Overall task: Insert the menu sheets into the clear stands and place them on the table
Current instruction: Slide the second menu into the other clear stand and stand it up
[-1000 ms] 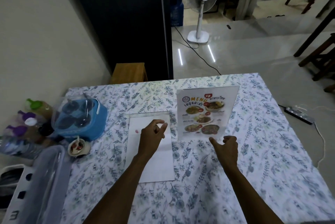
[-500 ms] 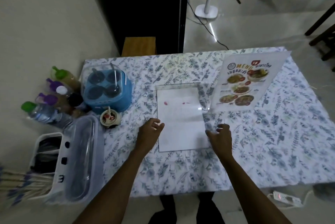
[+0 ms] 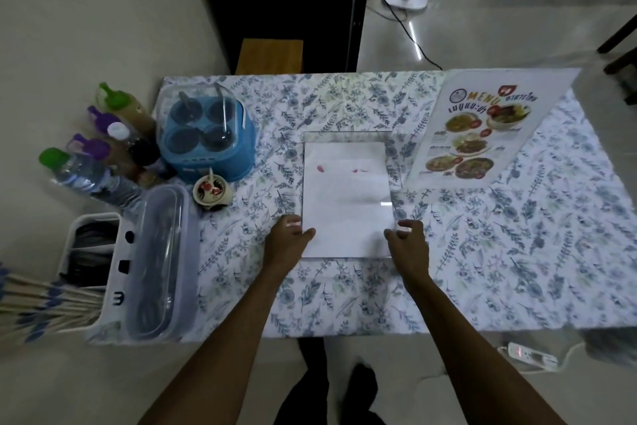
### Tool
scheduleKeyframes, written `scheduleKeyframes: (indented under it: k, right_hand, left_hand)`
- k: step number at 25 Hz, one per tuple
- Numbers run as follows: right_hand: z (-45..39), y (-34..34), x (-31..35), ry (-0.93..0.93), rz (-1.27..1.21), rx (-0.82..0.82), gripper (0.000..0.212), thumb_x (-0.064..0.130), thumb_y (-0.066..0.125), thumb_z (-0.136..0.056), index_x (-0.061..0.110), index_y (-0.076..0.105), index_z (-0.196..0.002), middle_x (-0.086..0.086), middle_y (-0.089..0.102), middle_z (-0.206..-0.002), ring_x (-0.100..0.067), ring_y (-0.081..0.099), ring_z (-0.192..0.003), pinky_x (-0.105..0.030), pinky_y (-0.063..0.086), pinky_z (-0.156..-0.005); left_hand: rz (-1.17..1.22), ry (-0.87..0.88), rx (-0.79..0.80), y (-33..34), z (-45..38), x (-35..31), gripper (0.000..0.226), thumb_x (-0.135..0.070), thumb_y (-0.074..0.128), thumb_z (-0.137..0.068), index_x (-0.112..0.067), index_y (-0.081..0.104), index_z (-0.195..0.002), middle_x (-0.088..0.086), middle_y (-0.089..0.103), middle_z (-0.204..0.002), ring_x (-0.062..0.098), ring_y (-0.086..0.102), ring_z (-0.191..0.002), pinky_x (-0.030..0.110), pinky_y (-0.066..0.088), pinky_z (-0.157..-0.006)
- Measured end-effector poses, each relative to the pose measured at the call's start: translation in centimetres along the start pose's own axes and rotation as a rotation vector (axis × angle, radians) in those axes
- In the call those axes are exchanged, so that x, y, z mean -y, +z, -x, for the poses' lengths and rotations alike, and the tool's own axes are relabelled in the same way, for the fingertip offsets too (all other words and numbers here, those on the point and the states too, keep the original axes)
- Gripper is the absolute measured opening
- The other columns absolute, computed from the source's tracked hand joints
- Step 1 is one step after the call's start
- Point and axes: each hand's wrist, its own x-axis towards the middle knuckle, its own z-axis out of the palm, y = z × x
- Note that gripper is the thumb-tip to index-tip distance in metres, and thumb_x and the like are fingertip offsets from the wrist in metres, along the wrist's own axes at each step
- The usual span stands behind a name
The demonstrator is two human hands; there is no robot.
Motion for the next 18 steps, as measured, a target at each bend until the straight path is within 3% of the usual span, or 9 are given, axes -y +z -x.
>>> scheduleKeyframes:
  k: [2,4,8,10,13,16,18]
  right_hand:
    - [0.1,-1.3,0.3,-0.024,-0.033,0.02,0.03,0.019,0.057,-0.092,0.016,0.055,-0.122,-0.003,0.065,-0.108,-0.026,0.061,-0.101,-0.037,0.048,-0.081]
    - [0.1,-2.8,0.0,-0.083,-0.03,0.019,0.027,0.009,0.05,-0.091,0.015,0.062,-0.115,-0.003,0.067,-0.105,-0.029,0.063,-0.104,-0.042,0.053,-0.084]
    - [1.1,-6.1,-0.3,-0.2,-0.047,0.082,0.047,-0.009,0.042,-0.082,0.018,0.074,-0.104,-0.004,0.074,-0.109,-0.023,0.068,-0.102,-0.048,0.055,-0.096]
    - [1.6,-7.7,-0.3,-0.248,-0.048,0.105,0.046,-0.009,0.046,-0.085,0.021,0.077,-0.101,-0.001,0.075,-0.109,-0.019,0.069,-0.101,-0.046,0.055,-0.097]
    - [2.8,-9.8,-0.7,-0.292,-0.048,0.144,0.034,-0.001,0.059,-0.09,0.024,0.08,-0.097,0.0,0.078,-0.101,-0.026,0.072,-0.097,-0.049,0.058,-0.092]
    - [3.7,-11.6,-0.5,-0.353,-0.09,0.186,0.03,0.001,0.067,-0.087,0.027,0.081,-0.09,0.002,0.079,-0.095,-0.022,0.074,-0.092,-0.051,0.059,-0.09]
    - [4.2,-12.5,0.0,-0.401,-0.116,0.215,0.027,0.002,0.071,-0.086,0.026,0.082,-0.092,0.001,0.08,-0.096,-0.019,0.075,-0.091,-0.049,0.06,-0.089]
  left_hand:
    - [0.019,0.044,-0.04,-0.2,0.9,-0.4,0.039,-0.01,0.08,-0.082,-0.01,0.065,-0.119,0.008,0.071,-0.106,0.025,0.07,-0.093,0.034,0.057,-0.083]
    - [-0.084,0.136,-0.11,-0.5,2.3,-0.9,0.028,-0.007,0.07,-0.088,-0.011,0.071,-0.116,0.009,0.075,-0.106,0.028,0.072,-0.097,0.039,0.059,-0.083]
    - [-0.137,0.216,-0.181,-0.9,5.3,-1.3,0.029,-0.009,0.059,-0.094,-0.015,0.077,-0.115,0.004,0.077,-0.111,0.019,0.072,-0.096,0.031,0.059,-0.079]
    - [-0.162,0.267,-0.188,-0.9,7.1,-1.3,0.027,-0.009,0.061,-0.096,-0.016,0.078,-0.116,0.004,0.078,-0.109,0.016,0.071,-0.09,0.029,0.058,-0.076]
    - [-0.165,0.357,-0.246,-0.9,9.4,-1.0,0.024,-0.008,0.065,-0.095,-0.016,0.079,-0.113,0.006,0.078,-0.111,0.019,0.073,-0.098,0.036,0.06,-0.084]
    - [-0.068,0.345,-0.263,-1.2,11.5,-1.3,0.029,-0.001,0.068,-0.092,-0.019,0.08,-0.111,0.003,0.078,-0.111,0.012,0.073,-0.093,0.036,0.062,-0.082]
    - [-0.01,0.367,-0.234,-1.7,12.3,-1.7,0.03,-0.001,0.073,-0.088,-0.018,0.08,-0.112,0.001,0.078,-0.11,0.008,0.071,-0.093,0.021,0.061,-0.079]
